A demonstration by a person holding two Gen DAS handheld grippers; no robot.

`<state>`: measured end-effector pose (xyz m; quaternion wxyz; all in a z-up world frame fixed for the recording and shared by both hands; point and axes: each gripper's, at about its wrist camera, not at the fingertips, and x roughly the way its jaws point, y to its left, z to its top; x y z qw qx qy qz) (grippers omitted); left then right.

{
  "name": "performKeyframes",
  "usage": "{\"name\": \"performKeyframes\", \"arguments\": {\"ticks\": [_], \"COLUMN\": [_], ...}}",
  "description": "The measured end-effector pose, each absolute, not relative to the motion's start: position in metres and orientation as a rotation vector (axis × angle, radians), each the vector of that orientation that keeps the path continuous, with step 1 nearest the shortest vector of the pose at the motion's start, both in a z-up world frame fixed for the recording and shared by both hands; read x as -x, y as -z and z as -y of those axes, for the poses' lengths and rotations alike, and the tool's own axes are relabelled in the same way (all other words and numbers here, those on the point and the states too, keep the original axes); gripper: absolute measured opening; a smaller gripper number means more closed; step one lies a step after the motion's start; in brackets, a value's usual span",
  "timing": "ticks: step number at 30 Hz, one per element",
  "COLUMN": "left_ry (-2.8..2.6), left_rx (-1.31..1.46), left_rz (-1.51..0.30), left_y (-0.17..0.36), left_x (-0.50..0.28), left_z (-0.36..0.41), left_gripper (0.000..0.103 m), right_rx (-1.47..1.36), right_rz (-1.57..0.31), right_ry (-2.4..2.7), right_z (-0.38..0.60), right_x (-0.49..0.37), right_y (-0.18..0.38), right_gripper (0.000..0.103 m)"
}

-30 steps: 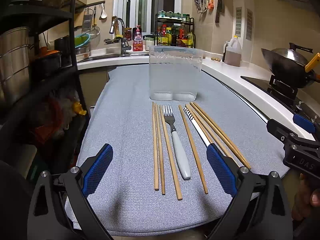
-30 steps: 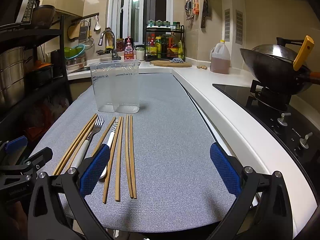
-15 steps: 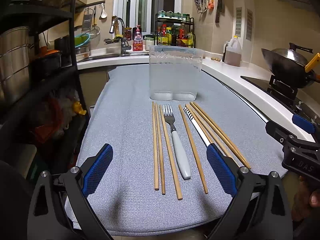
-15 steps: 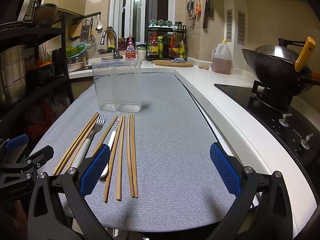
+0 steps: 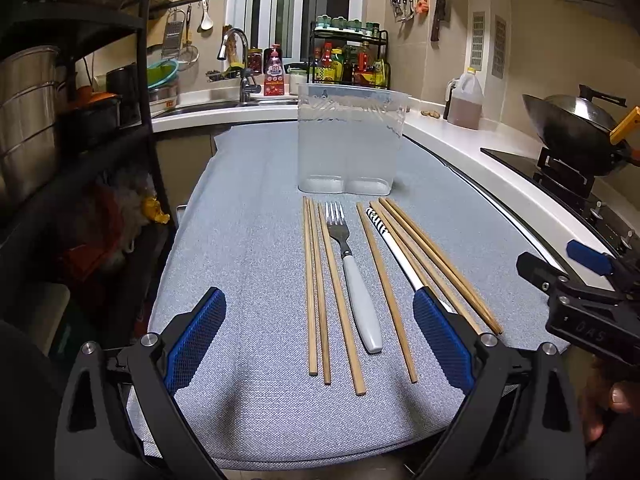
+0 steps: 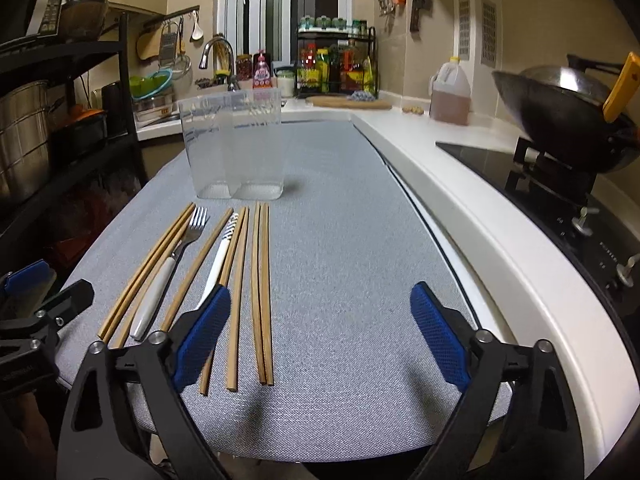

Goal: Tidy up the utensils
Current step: 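Close the left tool on a wooden chopstick while the right tool grasps another chopstick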

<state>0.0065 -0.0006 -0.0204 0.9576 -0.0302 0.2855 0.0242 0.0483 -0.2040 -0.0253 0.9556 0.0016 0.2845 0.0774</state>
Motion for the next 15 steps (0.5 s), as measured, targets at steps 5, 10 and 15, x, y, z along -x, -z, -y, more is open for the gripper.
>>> {"name": "performKeyframes", "arguments": {"ticks": [5,10,15], "left_ry": [-0.048,-0.048,-0.053], "left_rx": [0.098,0.127,0.129], "left_rz": [-0.633,-0.718,-0.805], "left_y": [0.028,0.043,0.058], "left_x": [-0.013,-0.025,-0.034], "left_z": [-0.008,-0.013,-0.017], "left_gripper": [0.075,0.045,0.024], "right_rx": [-0.024,-0.014,-0.015], "right_rz": [-0.664,-0.752,-0.793], "right_ry": [-0.23,-0.319,-0.311], "right_z": [0.204,0.193,0.193], "right_x": [-0.063,-0.075,-0.083], "right_y": [0.041,0.058,0.069], "right_gripper": [0.047,0.041,0.04]}}
